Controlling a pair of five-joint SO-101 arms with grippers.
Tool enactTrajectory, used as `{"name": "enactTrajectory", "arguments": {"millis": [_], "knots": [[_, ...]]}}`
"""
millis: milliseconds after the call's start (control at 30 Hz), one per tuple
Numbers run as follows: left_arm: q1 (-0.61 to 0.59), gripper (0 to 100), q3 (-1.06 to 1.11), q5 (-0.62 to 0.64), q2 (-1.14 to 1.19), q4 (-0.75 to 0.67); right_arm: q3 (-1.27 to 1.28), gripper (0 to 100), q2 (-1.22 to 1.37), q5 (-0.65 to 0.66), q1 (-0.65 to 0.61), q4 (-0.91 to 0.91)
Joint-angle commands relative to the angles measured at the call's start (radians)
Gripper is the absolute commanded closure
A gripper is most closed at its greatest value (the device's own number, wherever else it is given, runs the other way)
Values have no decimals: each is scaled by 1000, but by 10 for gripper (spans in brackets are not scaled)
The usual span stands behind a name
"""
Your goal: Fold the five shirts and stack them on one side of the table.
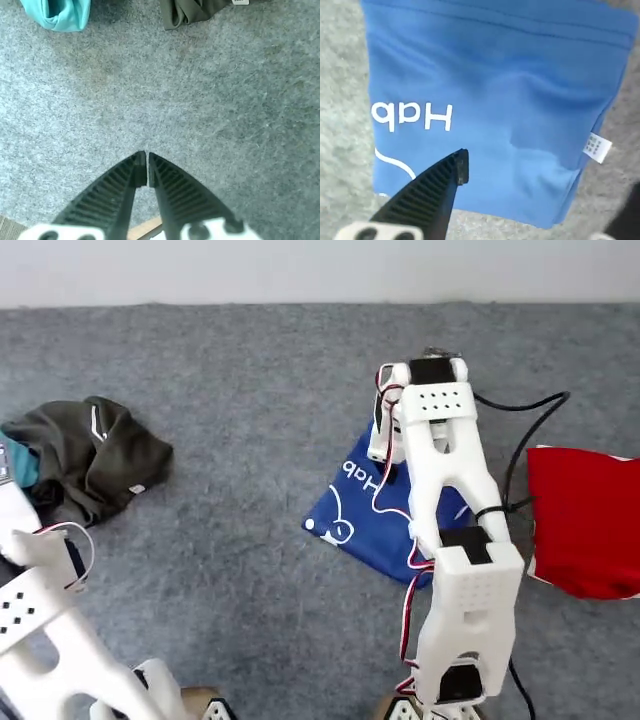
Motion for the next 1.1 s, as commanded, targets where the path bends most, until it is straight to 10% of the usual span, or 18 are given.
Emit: {"name": "enactTrajectory", "arguments": {"millis": [0,400,667,800,1067], "knots": [[-2,986,-7,-8,-18,-14,-17,501,21,-17,-1,-28],[-2,986,-7,-8,-18,-14,-21,523,309,-12,90,-183],[-2,986,-7,-8,-18,-14,-34,980,321,-9,90,-173],[-2,986,-7,-8,-18,-14,-34,957,320,-9,91,-147],[-2,986,-7,-8,-15,-14,-121,990,209,324,107,5]]}}
